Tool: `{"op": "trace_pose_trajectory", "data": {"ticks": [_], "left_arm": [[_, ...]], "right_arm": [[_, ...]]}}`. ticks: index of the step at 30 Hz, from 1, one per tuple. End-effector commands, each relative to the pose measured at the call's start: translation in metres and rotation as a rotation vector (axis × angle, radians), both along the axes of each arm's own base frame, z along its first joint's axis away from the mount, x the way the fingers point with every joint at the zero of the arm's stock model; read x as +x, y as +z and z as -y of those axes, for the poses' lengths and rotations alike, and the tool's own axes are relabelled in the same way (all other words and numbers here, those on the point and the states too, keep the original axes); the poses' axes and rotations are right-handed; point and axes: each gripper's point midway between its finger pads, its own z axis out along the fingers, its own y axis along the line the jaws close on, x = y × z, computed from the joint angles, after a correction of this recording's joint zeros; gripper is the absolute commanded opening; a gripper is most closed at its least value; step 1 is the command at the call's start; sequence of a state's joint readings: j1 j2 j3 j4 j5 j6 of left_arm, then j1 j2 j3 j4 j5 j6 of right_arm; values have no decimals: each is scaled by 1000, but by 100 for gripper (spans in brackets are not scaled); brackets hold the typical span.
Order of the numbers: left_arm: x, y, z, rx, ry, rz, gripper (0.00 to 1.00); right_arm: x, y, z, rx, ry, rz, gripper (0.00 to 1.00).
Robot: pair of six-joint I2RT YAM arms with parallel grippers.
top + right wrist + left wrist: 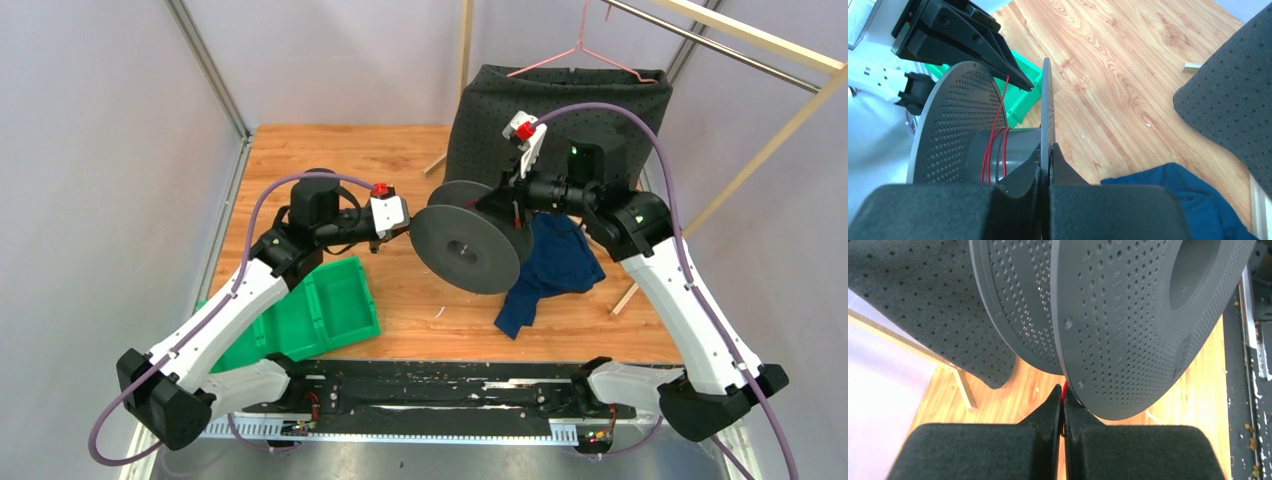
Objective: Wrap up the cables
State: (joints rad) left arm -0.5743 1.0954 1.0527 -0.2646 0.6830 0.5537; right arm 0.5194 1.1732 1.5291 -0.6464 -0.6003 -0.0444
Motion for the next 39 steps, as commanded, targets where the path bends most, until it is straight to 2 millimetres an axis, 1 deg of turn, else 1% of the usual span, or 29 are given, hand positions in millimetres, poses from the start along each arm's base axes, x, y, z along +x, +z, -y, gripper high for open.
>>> {"op": "trace_pose_trajectory", "data": {"ticks": [1, 5, 8, 12, 13, 15, 16, 26, 27, 28, 29, 30, 32, 33, 35, 39], "left_arm": [[-3, 19, 9, -136, -23, -9, 0], [-1, 13, 10, -141, -18, -20, 0], [0, 11, 11, -139, -23, -28, 0], [2, 13, 12, -142, -23, -32, 8], [3, 12, 12, -141, -24, -34, 8], [3, 13, 12, -142, -29, -36, 2], [4, 12, 12, -142, -29, -40, 0], [8, 11, 7, -146, -11, -56, 0], [7, 11, 7, -146, -8, -57, 6], [8, 11, 6, -146, -5, -60, 16], [8, 11, 7, -146, -4, -61, 21], [8, 10, 7, -146, -6, -61, 25], [8, 10, 8, -144, -11, -64, 26], [8, 10, 8, -144, -13, -64, 21], [8, 9, 9, -143, -26, -64, 0], [9, 7, 7, -144, -25, -77, 0]], "right_arm": [[18, 48, 1, 175, -97, 72, 1], [26, 57, 2, 245, -144, 40, 1], [26, 66, -3, 313, -130, -5, 1], [24, 67, -10, 330, -91, -36, 1], [25, 67, -10, 330, -91, -39, 1], [25, 65, -10, 328, -93, -45, 1], [26, 64, -11, 328, -92, -45, 1], [33, 62, -8, 324, -132, -39, 1], [34, 62, -8, 326, -138, -38, 1], [35, 63, -7, 330, -144, -38, 1], [36, 63, -8, 334, -145, -38, 1], [36, 64, -8, 337, -144, -39, 1], [37, 64, -10, 340, -138, -45, 1], [38, 63, -11, 341, -135, -49, 1], [39, 62, -12, 339, -131, -54, 1], [41, 61, -12, 337, -138, -51, 1]]}}
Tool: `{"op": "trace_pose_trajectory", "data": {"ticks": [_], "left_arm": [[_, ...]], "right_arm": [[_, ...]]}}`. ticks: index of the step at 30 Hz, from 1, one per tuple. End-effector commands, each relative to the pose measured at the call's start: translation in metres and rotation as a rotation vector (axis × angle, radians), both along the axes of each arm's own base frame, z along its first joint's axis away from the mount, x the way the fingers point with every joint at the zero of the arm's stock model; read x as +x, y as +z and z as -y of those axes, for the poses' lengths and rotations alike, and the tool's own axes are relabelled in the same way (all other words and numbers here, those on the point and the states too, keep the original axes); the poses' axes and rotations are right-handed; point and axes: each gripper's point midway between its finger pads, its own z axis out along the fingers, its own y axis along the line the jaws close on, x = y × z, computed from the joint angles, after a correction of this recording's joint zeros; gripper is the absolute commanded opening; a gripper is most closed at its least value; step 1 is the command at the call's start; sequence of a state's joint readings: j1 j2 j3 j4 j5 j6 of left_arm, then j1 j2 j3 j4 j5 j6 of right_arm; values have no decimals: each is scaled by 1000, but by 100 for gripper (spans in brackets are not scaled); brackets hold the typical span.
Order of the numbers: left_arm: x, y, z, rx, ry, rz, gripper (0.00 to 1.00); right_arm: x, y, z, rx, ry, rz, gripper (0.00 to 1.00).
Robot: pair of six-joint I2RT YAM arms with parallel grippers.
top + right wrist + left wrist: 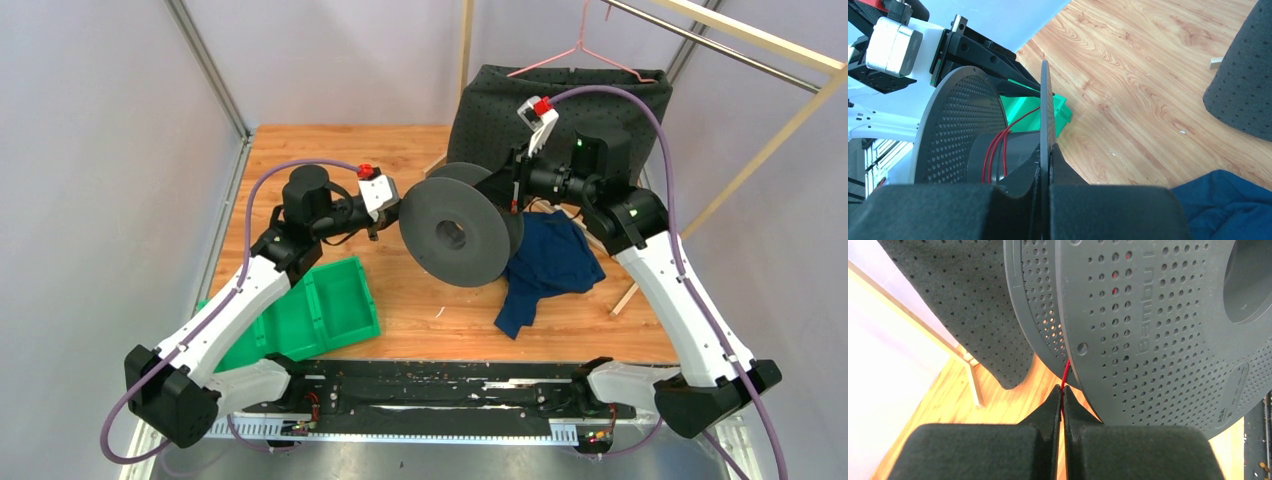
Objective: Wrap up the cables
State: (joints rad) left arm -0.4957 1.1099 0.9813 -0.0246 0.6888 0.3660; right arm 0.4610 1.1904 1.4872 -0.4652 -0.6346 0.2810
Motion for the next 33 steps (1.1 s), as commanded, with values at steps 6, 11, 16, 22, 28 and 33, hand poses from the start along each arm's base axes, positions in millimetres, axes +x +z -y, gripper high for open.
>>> {"op": "trace_pose_trajectory", "data": {"ticks": [6, 11, 16, 22, 28, 33], "left_arm": [[-15, -2, 8, -10, -88, -22, 0], [-10, 5, 2, -12, -41, 3, 12], [7, 10, -16, 9, 99, 35, 50], [19, 15, -53, 31, 277, 84, 68], [32, 30, -103, 14, 500, 58, 75], [51, 52, -135, -164, 642, -121, 77]], "right_arm": [[26, 42, -1, 96, -81, 148, 1], [25, 42, 2, 62, -51, 183, 1], [34, 33, 9, 96, -58, 136, 1], [25, 17, 10, 121, 37, 143, 1], [-9, 20, 5, 124, 265, 210, 1], [-38, 26, 7, 101, 403, 277, 1]]}}
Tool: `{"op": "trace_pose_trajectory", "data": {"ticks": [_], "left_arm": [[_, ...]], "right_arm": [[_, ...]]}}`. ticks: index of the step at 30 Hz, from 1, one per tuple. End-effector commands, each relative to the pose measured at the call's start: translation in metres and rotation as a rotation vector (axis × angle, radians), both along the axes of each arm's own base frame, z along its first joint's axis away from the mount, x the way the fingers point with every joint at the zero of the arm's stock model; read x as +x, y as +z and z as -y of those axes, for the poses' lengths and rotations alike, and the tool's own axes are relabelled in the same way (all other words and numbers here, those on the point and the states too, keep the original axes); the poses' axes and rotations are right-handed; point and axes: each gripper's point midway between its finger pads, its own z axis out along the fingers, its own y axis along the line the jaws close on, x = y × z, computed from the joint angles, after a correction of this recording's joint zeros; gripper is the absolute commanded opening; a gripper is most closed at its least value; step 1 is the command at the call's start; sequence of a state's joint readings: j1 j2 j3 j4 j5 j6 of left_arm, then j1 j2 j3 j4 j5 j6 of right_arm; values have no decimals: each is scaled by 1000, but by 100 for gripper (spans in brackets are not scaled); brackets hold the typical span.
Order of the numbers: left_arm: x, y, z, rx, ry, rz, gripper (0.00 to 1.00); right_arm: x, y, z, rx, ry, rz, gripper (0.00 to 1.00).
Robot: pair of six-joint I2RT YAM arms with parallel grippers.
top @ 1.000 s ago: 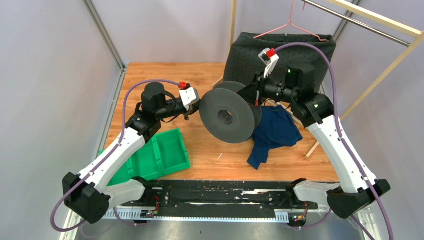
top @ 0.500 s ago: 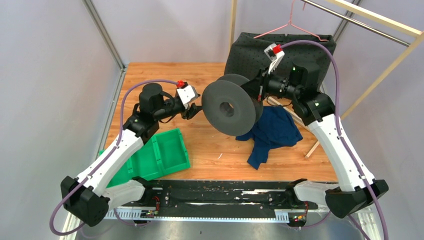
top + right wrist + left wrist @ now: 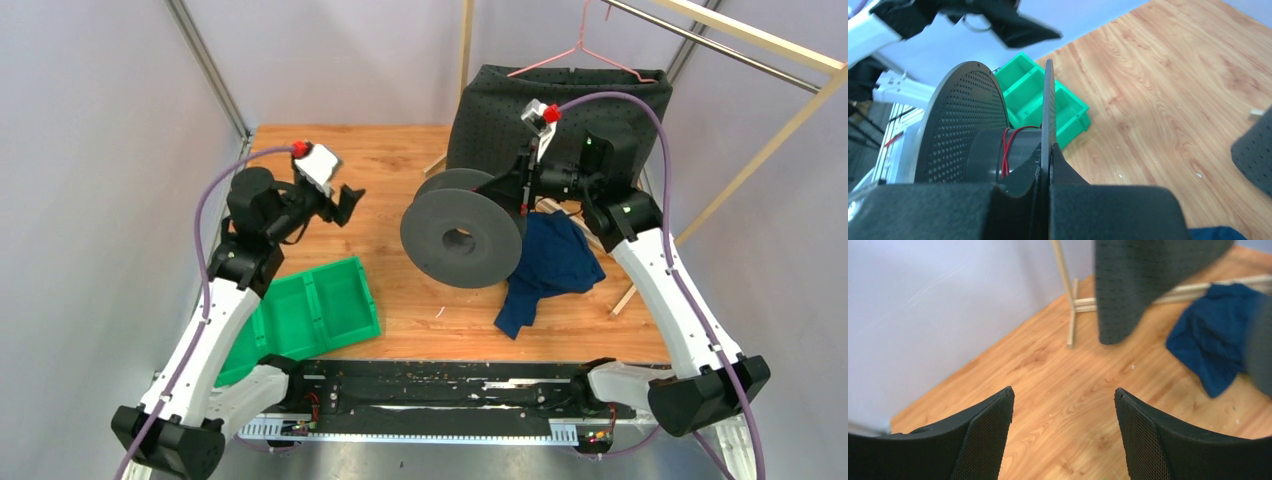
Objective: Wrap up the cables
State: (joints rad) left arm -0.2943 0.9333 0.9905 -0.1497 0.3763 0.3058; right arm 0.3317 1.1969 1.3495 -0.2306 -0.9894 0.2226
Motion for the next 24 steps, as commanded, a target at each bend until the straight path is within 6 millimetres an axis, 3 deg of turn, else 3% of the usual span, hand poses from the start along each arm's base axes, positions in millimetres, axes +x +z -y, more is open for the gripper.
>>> {"op": "trace_pose_trajectory", "data": {"ticks": [1, 4, 9, 14, 19, 24], "left_arm": [[14, 30, -25, -212, 126, -132, 77], [23, 28, -20, -296, 101, -310, 71], [21, 1, 7, -352, -55, -512, 67], [18, -9, 21, -447, -148, -480, 66], [17, -40, 18, -433, -114, -521, 65], [13, -63, 29, -429, -78, -544, 68]], "right_arm": [[-42, 34, 5, 30, 191, 195, 1], [-43, 36, 8, 18, 171, 245, 1], [-27, 52, 10, 41, 60, 254, 1], [-4, 74, 17, 73, -107, 230, 1], [25, 89, 34, 81, -342, 148, 1], [47, 98, 53, 78, -547, 99, 1]]}}
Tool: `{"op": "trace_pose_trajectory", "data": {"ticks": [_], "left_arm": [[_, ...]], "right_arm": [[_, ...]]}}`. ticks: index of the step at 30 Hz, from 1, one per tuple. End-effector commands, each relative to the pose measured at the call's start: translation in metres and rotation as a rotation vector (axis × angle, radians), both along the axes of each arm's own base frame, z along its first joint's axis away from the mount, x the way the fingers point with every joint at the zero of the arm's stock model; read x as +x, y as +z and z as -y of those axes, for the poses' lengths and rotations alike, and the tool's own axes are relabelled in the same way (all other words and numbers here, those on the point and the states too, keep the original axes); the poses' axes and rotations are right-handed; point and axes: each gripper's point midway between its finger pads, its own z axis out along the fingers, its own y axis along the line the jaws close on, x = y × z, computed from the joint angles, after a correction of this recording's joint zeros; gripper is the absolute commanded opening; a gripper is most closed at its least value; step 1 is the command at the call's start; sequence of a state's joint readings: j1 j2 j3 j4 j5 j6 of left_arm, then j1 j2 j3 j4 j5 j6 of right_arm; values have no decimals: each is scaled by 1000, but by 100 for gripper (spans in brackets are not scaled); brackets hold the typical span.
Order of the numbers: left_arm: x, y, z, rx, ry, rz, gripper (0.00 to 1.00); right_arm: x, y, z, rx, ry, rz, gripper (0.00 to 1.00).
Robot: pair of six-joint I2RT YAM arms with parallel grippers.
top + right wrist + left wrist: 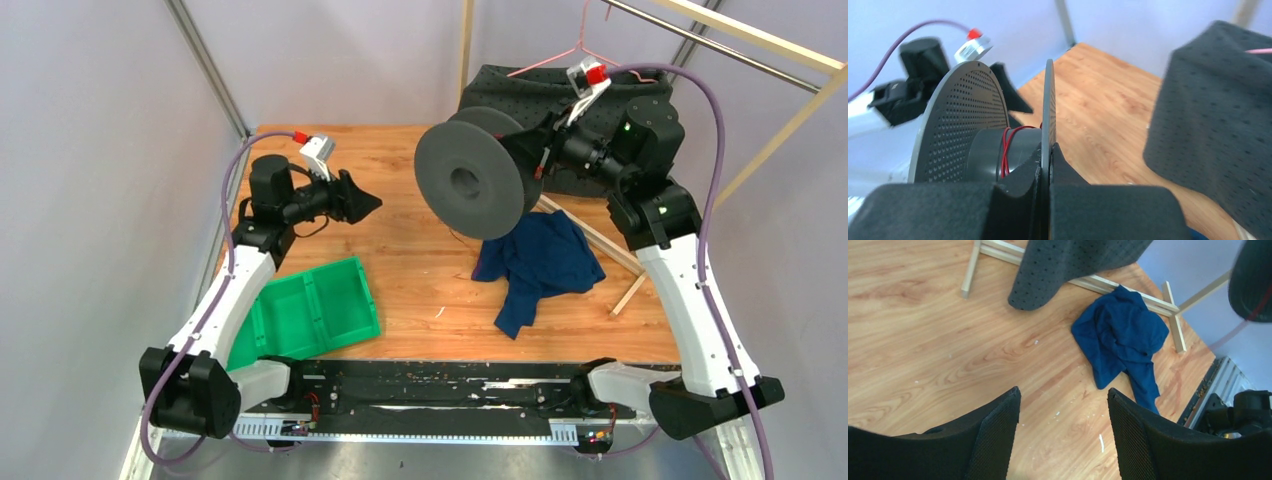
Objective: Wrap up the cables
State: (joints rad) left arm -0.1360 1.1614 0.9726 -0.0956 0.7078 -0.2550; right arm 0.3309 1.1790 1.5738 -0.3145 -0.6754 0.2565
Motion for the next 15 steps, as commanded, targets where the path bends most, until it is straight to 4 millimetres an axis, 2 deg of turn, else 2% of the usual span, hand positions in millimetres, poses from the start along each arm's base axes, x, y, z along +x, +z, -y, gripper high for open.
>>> {"op": "trace_pose_trajectory", "data": {"ticks": [1, 7, 15], "left_arm": [[-5, -1, 15, 1, 8, 37, 69], [-5, -18, 37, 33, -4, 16, 74], [-6, -21, 51, 35, -55, 3, 74]], "right_arm": [[26, 23, 28, 66, -271, -17, 1], [48, 34, 29, 80, -441, 9, 1], [76, 38, 28, 68, -595, -71, 1]]}}
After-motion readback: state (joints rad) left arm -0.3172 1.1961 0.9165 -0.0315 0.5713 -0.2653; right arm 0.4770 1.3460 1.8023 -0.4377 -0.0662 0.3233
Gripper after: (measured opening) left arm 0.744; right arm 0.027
